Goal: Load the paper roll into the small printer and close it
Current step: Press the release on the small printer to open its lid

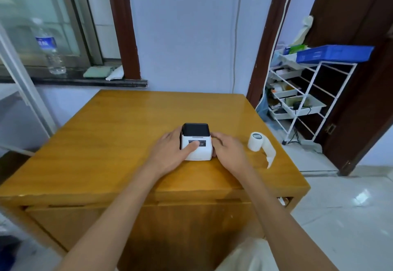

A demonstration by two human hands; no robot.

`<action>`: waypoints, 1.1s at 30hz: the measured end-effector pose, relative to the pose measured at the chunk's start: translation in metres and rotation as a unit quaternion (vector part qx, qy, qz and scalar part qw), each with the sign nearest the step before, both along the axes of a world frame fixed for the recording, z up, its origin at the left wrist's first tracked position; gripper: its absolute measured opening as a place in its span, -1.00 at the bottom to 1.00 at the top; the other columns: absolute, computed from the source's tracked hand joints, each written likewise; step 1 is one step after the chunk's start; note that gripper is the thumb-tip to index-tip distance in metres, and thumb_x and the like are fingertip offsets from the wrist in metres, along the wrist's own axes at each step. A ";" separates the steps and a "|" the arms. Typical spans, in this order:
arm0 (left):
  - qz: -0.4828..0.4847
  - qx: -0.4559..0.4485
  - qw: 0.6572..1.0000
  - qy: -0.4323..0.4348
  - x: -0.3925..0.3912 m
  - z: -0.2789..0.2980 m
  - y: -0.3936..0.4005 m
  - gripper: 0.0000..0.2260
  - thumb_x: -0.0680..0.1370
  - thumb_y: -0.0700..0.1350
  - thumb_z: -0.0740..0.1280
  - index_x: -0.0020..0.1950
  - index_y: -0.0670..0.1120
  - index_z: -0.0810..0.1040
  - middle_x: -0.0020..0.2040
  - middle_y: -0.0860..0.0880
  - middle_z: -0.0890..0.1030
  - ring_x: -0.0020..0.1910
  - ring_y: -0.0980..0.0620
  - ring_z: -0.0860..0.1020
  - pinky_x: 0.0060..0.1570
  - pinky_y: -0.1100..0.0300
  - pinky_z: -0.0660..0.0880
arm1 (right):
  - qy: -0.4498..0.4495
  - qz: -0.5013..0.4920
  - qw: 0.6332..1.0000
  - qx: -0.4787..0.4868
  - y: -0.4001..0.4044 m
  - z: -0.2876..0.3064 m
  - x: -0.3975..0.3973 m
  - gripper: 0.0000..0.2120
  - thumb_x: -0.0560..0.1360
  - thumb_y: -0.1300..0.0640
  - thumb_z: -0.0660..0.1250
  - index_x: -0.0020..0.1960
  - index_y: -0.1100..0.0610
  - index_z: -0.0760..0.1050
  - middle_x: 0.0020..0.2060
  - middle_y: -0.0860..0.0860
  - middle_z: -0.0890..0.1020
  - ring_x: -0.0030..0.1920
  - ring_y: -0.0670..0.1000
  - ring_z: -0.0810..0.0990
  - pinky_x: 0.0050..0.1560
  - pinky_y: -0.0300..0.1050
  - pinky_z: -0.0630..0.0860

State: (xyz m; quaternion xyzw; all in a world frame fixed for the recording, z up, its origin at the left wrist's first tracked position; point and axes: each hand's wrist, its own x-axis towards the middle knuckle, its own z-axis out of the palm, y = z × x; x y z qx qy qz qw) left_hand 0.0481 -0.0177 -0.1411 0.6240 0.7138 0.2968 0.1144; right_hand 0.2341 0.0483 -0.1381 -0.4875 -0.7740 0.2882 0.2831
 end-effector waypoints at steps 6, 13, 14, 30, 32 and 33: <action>0.007 0.004 1.000 -0.002 0.001 0.000 0.001 -0.36 0.61 0.32 0.21 0.62 0.06 0.25 0.51 0.03 0.49 0.44 -0.03 0.44 0.23 0.08 0.39 | 0.002 -0.001 1.000 -0.001 0.003 -0.002 0.000 -0.62 0.75 0.08 0.13 0.48 0.03 0.55 -0.07 0.00 0.75 -0.03 0.03 0.70 0.13 0.10 0.63; 0.009 0.001 1.000 -0.016 0.000 -0.002 0.001 -0.34 0.60 0.34 0.21 0.62 0.06 0.25 0.50 0.04 0.49 0.45 -0.01 0.43 0.24 0.09 0.38 | 0.004 0.001 1.000 0.002 0.004 -0.004 0.001 -0.62 0.75 0.09 0.12 0.49 0.03 0.54 -0.10 0.00 0.75 -0.06 0.02 0.70 0.08 0.10 0.64; 0.007 0.001 1.000 -0.016 0.000 -0.003 0.001 -0.34 0.60 0.34 0.21 0.62 0.06 0.25 0.49 0.04 0.50 0.44 -0.01 0.43 0.24 0.09 0.39 | 0.004 0.001 1.000 0.001 0.004 -0.004 0.001 -0.62 0.75 0.10 0.13 0.49 0.03 0.54 -0.07 0.01 0.76 -0.03 0.03 0.70 0.09 0.10 0.63; -0.017 -0.008 1.000 -0.009 -0.007 -0.010 0.003 -0.25 0.57 0.43 0.16 0.68 0.23 -0.02 0.48 0.03 0.51 0.43 -0.05 0.45 0.28 0.00 0.43 | 0.088 0.040 0.995 -0.035 0.017 -0.014 0.006 -0.45 0.72 0.15 0.17 0.64 -0.26 0.29 0.37 -0.06 0.67 -0.28 -0.12 0.57 0.13 0.03 0.66; -0.020 -0.009 1.000 -0.002 -0.008 -0.011 0.004 -0.25 0.56 0.45 0.15 0.68 0.24 -0.02 0.47 0.02 0.51 0.42 -0.05 0.45 0.30 -0.02 0.42 | 0.082 0.041 0.995 -0.034 0.018 -0.016 0.006 -0.44 0.73 0.15 0.17 0.65 -0.27 0.27 0.33 0.08 0.68 -0.28 -0.08 0.59 0.12 0.05 0.67; -0.019 -0.009 1.000 0.001 -0.008 -0.011 0.004 -0.25 0.57 0.44 0.15 0.68 0.24 -0.02 0.47 0.02 0.52 0.42 -0.05 0.45 0.31 -0.02 0.41 | 0.081 0.042 0.995 -0.034 0.018 -0.016 0.006 -0.44 0.73 0.15 0.16 0.65 -0.28 0.27 0.33 0.11 0.68 -0.28 -0.07 0.59 0.12 0.05 0.67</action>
